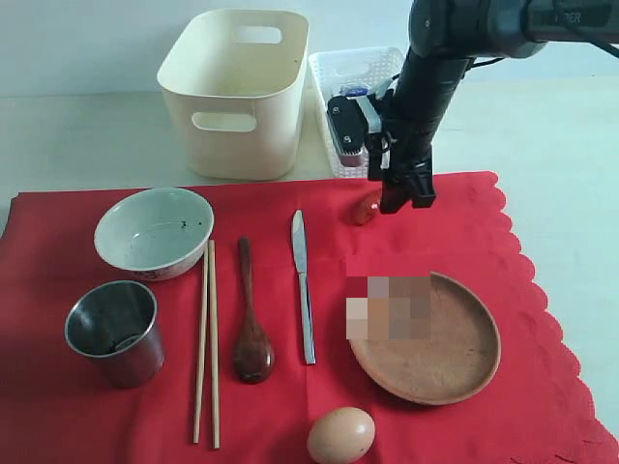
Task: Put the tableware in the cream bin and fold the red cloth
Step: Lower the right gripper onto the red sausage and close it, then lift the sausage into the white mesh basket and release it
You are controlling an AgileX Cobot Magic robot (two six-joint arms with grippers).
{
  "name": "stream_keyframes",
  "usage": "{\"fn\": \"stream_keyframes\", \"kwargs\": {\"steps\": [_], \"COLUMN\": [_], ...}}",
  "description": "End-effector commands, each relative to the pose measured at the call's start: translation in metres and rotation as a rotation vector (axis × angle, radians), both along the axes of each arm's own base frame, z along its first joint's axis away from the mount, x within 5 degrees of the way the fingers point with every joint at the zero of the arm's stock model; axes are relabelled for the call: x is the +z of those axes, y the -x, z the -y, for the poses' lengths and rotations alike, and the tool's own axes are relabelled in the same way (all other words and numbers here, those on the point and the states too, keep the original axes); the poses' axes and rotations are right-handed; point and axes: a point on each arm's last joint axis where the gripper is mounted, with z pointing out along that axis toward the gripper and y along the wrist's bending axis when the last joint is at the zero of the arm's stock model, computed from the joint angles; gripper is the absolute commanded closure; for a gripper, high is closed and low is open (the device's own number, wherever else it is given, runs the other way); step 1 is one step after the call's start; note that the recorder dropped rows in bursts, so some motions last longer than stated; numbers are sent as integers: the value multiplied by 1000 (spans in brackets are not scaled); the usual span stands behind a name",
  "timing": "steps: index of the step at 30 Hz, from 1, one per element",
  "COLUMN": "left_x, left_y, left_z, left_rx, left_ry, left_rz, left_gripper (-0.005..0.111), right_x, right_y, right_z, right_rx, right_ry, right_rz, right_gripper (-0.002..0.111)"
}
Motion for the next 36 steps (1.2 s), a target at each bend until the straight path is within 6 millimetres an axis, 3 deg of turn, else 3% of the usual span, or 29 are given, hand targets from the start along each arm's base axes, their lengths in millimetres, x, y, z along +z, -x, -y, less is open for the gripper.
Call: {"fn": "stream_keyframes", "kwargs": {"steps": [1,8,16,18,21,25,36], "left_x": [1,1,1,1,1,1,1], "left_y": [0,0,0,0,0,0,0], "left_z": [0,0,0,0,0,0,0], "left_rx": [0,0,0,0,0,0,0], "left_ry": [-11,-11,-11,-11,-11,-11,-11], "left_rz": [11,11,11,11,11,11,11], "left_gripper": [45,45,45,45,45,45,45], "right_x": [3,-1,-21,-26,-27,-18,32], "right_y": [-3,-3,-4,-3,-3,-3,0], "right_z": [0,0,2,2,2,2,-3], "right_rx": [0,-1,-8,-8,-14,-16,-86], "right_ry": [-4,-2,33,37,38,32,-69], "right_rz": [27,22,-12,-22,-27,-12,52], "right_gripper": [53,53,53,57,81,108,108]}}
